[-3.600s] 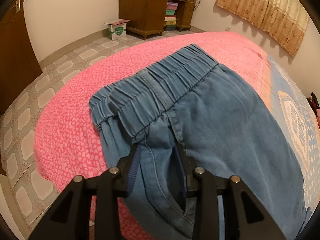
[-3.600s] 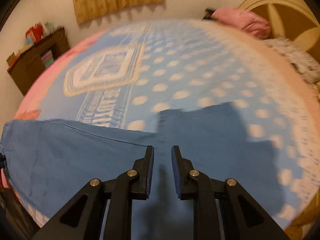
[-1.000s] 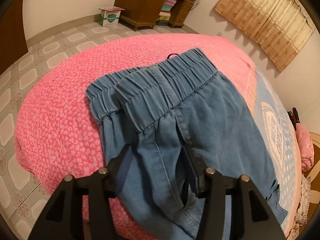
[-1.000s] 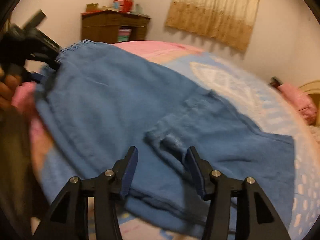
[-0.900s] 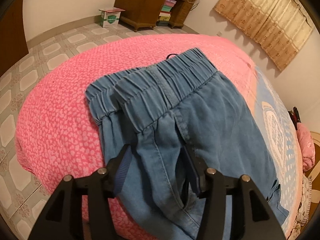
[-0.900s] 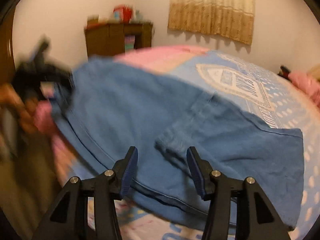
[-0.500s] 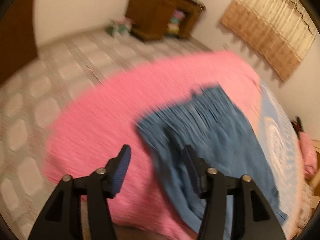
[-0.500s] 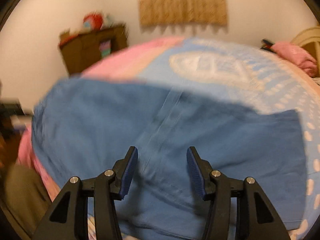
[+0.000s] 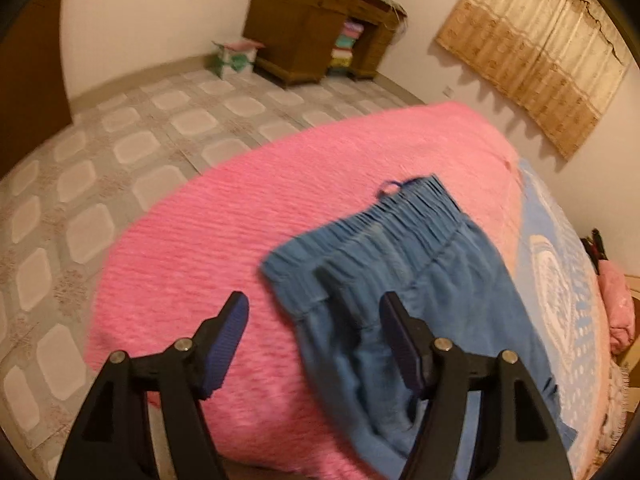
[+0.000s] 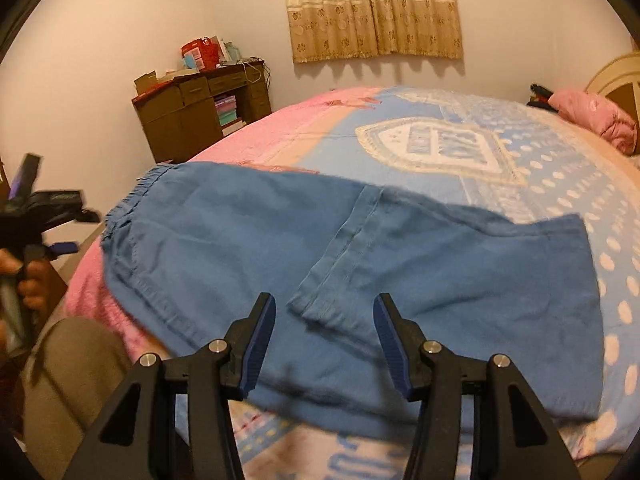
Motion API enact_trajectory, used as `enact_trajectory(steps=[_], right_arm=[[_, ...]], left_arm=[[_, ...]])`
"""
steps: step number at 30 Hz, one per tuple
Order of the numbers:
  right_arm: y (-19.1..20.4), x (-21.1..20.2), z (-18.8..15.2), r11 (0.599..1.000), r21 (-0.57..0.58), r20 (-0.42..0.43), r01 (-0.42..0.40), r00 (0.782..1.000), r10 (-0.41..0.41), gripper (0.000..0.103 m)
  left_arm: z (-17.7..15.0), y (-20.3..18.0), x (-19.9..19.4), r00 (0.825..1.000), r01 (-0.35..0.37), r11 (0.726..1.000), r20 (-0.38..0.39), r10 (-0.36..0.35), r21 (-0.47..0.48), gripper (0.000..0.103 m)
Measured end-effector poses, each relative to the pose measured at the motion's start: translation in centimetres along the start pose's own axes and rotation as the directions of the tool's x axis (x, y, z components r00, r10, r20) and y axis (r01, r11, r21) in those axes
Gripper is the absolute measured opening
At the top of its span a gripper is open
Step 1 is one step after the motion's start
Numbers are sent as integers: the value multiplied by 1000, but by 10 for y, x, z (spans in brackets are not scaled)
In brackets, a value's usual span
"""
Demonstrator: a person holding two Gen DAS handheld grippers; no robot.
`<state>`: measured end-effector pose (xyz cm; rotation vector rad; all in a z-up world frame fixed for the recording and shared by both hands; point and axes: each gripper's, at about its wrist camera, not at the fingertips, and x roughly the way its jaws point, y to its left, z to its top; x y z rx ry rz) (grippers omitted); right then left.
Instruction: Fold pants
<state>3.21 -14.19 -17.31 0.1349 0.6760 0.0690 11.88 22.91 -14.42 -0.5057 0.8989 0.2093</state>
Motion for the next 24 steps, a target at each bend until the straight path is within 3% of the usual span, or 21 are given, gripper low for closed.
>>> enact_trajectory(steps=[3, 5, 8, 9, 10, 13, 19, 24], right_arm=[[19, 10, -5, 997, -47, -53, -64, 997, 62, 53], [39, 14, -4, 990, -112, -59, -91, 995, 85, 53], [64, 21, -3, 979, -164, -74, -124, 991, 113, 53], [68, 23, -2, 978, -161, -79, -130, 990, 118, 53], [71, 26, -1, 978, -153, -88, -139, 988, 126, 53], [77, 29, -2, 980, -143, -94, -138, 988, 125, 53], [80, 26, -5, 979, -160, -104, -125, 989, 109, 53], [79, 29, -6, 980, -149, -113, -131, 987, 115, 53]], left_arm=[[5, -5, 25, 995, 44, 997, -89, -49, -59, 70], [7, -4, 31, 994, 53, 992, -84, -63, -113, 72], [8, -12, 33, 996, 43, 995, -78, -50, -94, 75], [8, -15, 31, 998, 35, 997, -58, -39, -64, 66], [8, -20, 28, 999, 27, 999, -29, -27, -18, 47], [11, -18, 28, 997, 77, 997, -18, -76, 17, 28], [11, 3, 7, 989, 145, 989, 19, -145, -11, 23], [7, 17, 17, 993, 118, 993, -16, -119, -16, 23]])
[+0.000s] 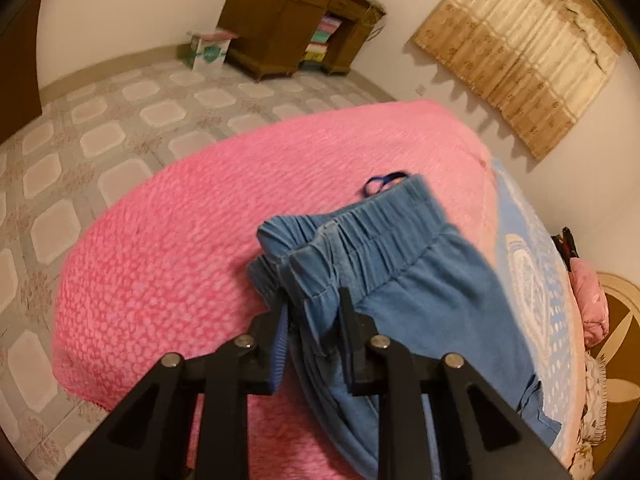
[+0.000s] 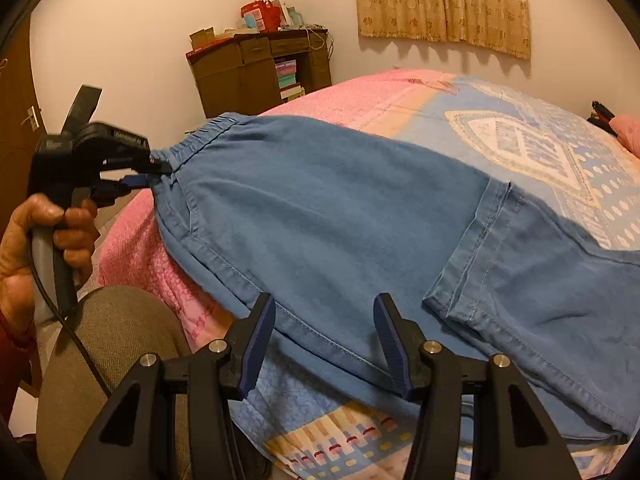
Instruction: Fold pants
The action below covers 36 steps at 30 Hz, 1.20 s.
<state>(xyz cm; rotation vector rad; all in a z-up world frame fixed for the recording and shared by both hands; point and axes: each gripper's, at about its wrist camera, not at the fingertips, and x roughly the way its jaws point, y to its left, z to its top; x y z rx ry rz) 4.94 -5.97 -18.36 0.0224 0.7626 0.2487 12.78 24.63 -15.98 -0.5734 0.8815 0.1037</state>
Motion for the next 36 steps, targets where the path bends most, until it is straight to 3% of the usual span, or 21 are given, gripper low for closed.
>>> enact_trajectory(steps=[3, 7, 11, 13, 16, 18, 26, 27, 29, 30, 31, 36], right_arm=[[2, 2, -2, 1000, 2, -12, -13, 1000, 14, 53], [2, -5, -2, 1000, -14, -2, -19, 1000, 19, 53], [-6, -12, -6, 1000, 14, -1, -16, 1000, 16, 53], [-10, -13, -10, 999, 36, -9, -16, 1000, 16, 53], [-15, -12, -15, 998, 59, -27, -9, 1000, 11, 53], [-15, -14, -17, 998, 63, -30, -9, 1000, 11, 53], [-19, -19, -21, 998, 68, -38, 12, 999, -10, 53], [-19, -19, -21, 997, 71, -38, 12, 999, -10, 53], [-19, -21, -22, 998, 69, -32, 10, 999, -8, 53], [-18, -22, -21, 998, 67, -29, 11, 1000, -9, 53], [-18, -23, -21, 998, 66, -27, 11, 1000, -9, 53], [-26, -28, -20, 995, 93, -16, 20, 1000, -19, 53]], left_arm=[[1, 2, 5, 1000, -12, 1000, -28, 11, -25, 37], [1, -5, -15, 998, -64, 997, 14, 64, 32, 61], [1, -2, -37, 987, -116, 993, 118, 111, 36, 73], [1, 4, -34, 989, -99, 995, 109, 97, 10, 76], [-3, 17, -7, 1000, -21, 997, 4, 22, -74, 75], [-10, 25, 8, 999, 43, 987, -27, -47, -157, 74], [-7, -1, 25, 998, 57, 990, 44, -51, -128, 76], [-5, 1, 27, 997, 61, 988, 51, -54, -139, 73], [-6, 4, 25, 994, 93, 983, 71, -82, -157, 50], [-5, 5, 26, 988, 148, 977, 63, -140, -152, 34], [-5, 6, 28, 984, 176, 973, 54, -169, -151, 33], [7, -8, 22, 988, 151, 978, 39, -147, -144, 30]])
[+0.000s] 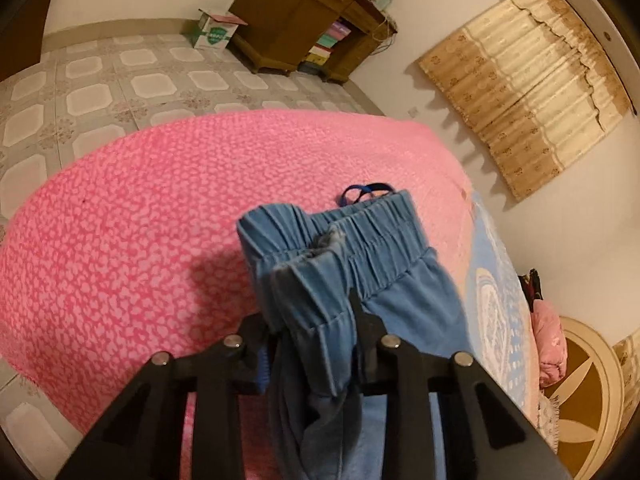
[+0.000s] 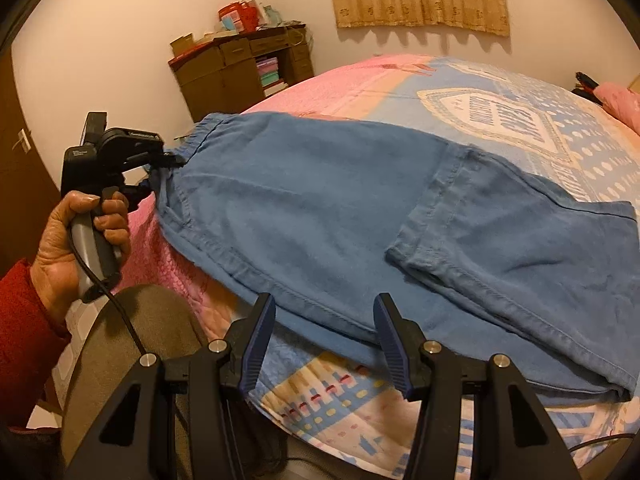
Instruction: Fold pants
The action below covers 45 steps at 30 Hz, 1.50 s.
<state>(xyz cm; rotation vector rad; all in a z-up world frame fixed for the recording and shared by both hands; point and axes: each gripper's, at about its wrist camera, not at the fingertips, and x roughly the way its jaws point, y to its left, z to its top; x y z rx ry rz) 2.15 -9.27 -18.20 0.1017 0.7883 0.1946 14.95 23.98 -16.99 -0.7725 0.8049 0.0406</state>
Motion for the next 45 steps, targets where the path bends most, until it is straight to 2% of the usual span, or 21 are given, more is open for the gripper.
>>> enact_trajectory(steps=[5, 7, 9, 12, 13, 14, 15, 16, 17, 20, 22, 23, 25, 27, 29, 35, 37, 40, 42, 43, 45], right_arm=[[-48, -27, 2, 985, 171, 64, 32, 997, -44, 53], [-72, -40, 1, 970, 234, 90, 57, 993, -80, 53], [-99, -56, -2, 950, 299, 111, 86, 986, -124, 53], [-145, -85, -11, 906, 404, 143, 130, 969, -203, 53], [-158, -94, -15, 891, 433, 152, 137, 963, -221, 53], [-170, -103, -19, 876, 459, 158, 145, 957, -241, 53], [-184, -115, -25, 857, 490, 163, 159, 949, -269, 53], [-194, -123, -30, 842, 512, 166, 168, 943, -289, 53], [-206, -133, -37, 824, 537, 167, 178, 936, -311, 53], [-233, -152, -57, 754, 638, 163, 156, 930, -330, 53], [-250, -163, -73, 694, 707, 151, 133, 931, -332, 53], [-257, -168, -80, 667, 735, 145, 124, 932, -332, 53], [-265, -172, -89, 632, 769, 144, 95, 938, -316, 53], [-269, -172, -92, 618, 782, 143, 81, 942, -305, 53], [-272, -169, -88, 624, 778, 146, 76, 944, -297, 53], [-262, -169, -75, 655, 749, 161, 99, 932, -325, 53], [-258, -170, -62, 691, 716, 176, 105, 930, -324, 53], [-251, -171, -33, 761, 640, 212, 107, 928, -308, 53], [-256, -163, -16, 774, 629, 206, 74, 944, -258, 53], [-259, -158, -12, 760, 647, 192, 62, 951, -241, 53], [-263, -148, -4, 747, 662, 161, 50, 965, -207, 53]], left_arm=[[9, -70, -24, 998, 40, 988, 46, -47, 147, 30], [2, -119, -35, 995, 64, 964, 61, -82, 260, 30], [-15, -168, -44, 990, 90, 922, 65, -123, 377, 30], [-65, -242, -56, 975, 165, 813, 31, -219, 558, 30], [-92, -268, -60, 968, 193, 755, 4, -251, 627, 30], [-112, -284, -61, 963, 213, 712, -19, -270, 670, 30], [-145, -307, -61, 955, 237, 640, -53, -293, 730, 30], [-166, -318, -59, 950, 249, 597, -73, -303, 763, 30], [-205, -333, -54, 942, 273, 525, -114, -315, 806, 30], [-285, -354, -35, 942, 283, 391, -177, -286, 876, 31], [-346, -355, -9, 950, 295, 279, -248, -191, 914, 32], [-364, -351, 0, 946, 322, 261, -295, -136, 910, 32], [-401, -333, 13, 921, 381, 252, -389, -22, 889, 37], [-412, -324, 7, 925, 373, 239, -381, -16, 896, 46], [-404, -318, -5, 919, 391, 230, -392, -44, 891, 53], [-344, -295, -41, 883, 469, 339, -443, -155, 816, 64], [-318, -284, -49, 901, 434, 413, -394, -182, 801, 72], [-280, -270, -37, 940, 339, 505, -309, -146, 794, 72], [-262, -263, -26, 964, 257, 534, -250, -87, 806, 72], [-253, -258, -22, 973, 217, 546, -223, -57, 809, 72], [-237, -246, -19, 981, 172, 575, -191, -29, 799, 72]])
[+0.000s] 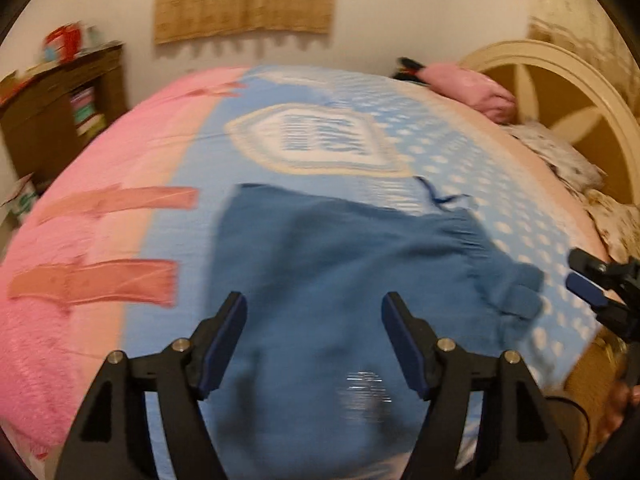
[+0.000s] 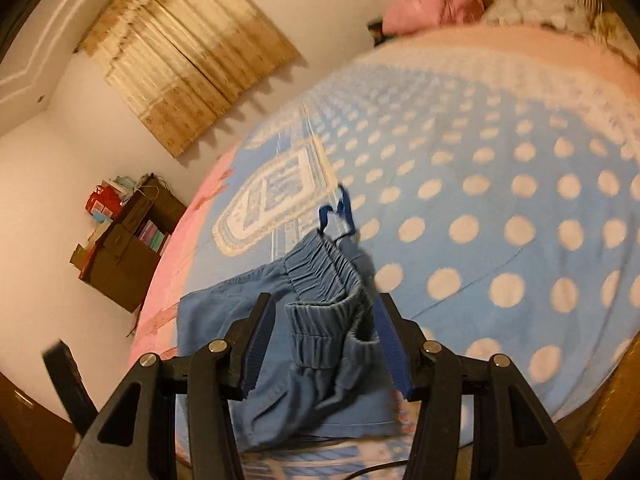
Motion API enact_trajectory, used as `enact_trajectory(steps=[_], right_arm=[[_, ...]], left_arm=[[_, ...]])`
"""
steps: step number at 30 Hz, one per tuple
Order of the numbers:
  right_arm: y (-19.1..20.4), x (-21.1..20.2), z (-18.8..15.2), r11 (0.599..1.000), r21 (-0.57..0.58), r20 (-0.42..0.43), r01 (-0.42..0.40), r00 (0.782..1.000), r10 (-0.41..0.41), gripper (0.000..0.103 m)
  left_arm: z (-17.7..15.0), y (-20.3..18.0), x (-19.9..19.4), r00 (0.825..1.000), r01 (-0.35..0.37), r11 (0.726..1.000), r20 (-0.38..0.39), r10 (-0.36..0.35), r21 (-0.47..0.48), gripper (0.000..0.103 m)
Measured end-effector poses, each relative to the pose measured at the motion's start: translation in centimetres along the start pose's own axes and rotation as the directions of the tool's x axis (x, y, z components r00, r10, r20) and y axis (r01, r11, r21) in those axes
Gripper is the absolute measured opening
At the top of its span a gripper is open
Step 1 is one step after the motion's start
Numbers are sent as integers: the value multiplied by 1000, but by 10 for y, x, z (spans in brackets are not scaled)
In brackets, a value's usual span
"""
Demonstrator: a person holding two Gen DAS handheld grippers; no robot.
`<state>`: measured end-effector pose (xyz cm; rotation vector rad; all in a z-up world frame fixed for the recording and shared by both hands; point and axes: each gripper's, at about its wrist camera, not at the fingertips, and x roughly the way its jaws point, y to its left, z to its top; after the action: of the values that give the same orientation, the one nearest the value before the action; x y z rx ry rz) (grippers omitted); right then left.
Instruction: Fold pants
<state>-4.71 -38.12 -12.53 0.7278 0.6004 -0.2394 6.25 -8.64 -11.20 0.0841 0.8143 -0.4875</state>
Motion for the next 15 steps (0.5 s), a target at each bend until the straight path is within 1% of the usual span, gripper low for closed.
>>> enact_trajectory(steps=[2, 3, 4, 5, 6, 8, 10, 11, 12, 13, 15], right_arm=[[9, 10, 2, 999, -47, -22, 2, 1000, -4, 53], [15, 19, 3, 996, -81, -44, 23, 999, -27, 58], [18, 28, 4, 993, -103, -71, 55, 995, -63, 60], [19, 36, 2, 987, -125, -103, 100, 988, -113, 60], [20, 48, -2, 980, -147, -148, 135, 976, -157, 60], [18, 61, -10, 972, -169, -210, 166, 957, -200, 59], [15, 61, -16, 967, -177, -207, 183, 954, -218, 40], [15, 60, -18, 965, -182, -212, 189, 951, -226, 29], [14, 58, -18, 970, -165, -224, 178, 951, -212, 25], [14, 58, -17, 978, -145, -248, 150, 952, -182, 23], [17, 56, -13, 994, -85, -296, 66, 951, -88, 17]], left_arm=[[0, 21, 1, 1000, -20, 998, -11, 20, -52, 72], [1, 26, 3, 999, -27, 997, -20, 26, -67, 72], [-1, 30, 6, 999, -33, 996, -30, 31, -79, 72], [-1, 34, 9, 998, -39, 995, -43, 35, -88, 72], [-1, 35, 14, 998, -42, 995, -51, 38, -88, 72], [-5, 32, 22, 996, -60, 996, -71, 56, -64, 72], [-8, 32, 30, 992, -88, 995, -95, 84, -40, 72], [-8, 34, 36, 990, -97, 994, -107, 92, -43, 72], [-6, 36, 40, 989, -97, 994, -118, 90, -55, 72], [-5, 40, 43, 988, -93, 993, -128, 83, -72, 72], [-1, 49, 48, 987, -89, 990, -140, 73, -113, 72]])
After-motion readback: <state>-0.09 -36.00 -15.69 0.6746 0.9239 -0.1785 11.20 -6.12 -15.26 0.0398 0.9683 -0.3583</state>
